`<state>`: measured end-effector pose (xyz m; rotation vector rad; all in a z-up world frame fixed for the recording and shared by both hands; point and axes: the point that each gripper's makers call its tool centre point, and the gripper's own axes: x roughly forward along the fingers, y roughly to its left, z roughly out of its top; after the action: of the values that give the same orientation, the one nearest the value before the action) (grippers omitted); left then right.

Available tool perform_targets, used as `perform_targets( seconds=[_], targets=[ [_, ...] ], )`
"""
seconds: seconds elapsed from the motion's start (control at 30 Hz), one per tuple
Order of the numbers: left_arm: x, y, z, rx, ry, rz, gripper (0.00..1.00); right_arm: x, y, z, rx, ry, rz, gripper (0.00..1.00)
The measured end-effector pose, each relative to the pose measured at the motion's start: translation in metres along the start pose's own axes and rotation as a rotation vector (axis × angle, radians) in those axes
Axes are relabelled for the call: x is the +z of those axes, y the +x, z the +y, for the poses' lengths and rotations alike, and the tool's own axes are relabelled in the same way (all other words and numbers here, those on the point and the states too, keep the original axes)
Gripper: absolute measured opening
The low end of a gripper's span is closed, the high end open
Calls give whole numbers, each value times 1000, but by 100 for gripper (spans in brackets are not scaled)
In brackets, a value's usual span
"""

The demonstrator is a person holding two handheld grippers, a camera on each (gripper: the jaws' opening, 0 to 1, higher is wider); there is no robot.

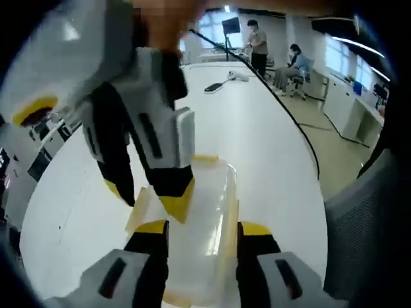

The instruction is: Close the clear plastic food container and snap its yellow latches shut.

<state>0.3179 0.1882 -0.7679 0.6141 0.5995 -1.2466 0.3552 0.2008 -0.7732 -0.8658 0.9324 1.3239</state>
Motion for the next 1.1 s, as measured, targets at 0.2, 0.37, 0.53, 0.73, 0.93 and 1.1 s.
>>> perform_targets(
  seconds=[0.2, 0.37, 0.53, 0.73, 0.93, 1.1],
  targets=[
    [5, -5, 3, 22, -67, -64, 35, 2, -5, -4, -93, 36, -160, 36],
    [17, -17, 22, 68, -289, -254, 38, 10, -18, -2, -119, 172, -386, 38],
    [6, -22, 37, 78, -478, -347, 45, 17, -32, 4, -165, 230, -555, 40],
    [4, -35, 43, 142, -424, -413, 66, 17, -47, 5, -196, 385, -741, 58],
    [4, -39, 42, 193, -418, -470, 99, 23, -62, 7, -247, 421, -870, 88],
    [-2, -37, 34, 190, -429, -468, 99, 15, -58, 17, -294, 397, -882, 100]
  ],
)
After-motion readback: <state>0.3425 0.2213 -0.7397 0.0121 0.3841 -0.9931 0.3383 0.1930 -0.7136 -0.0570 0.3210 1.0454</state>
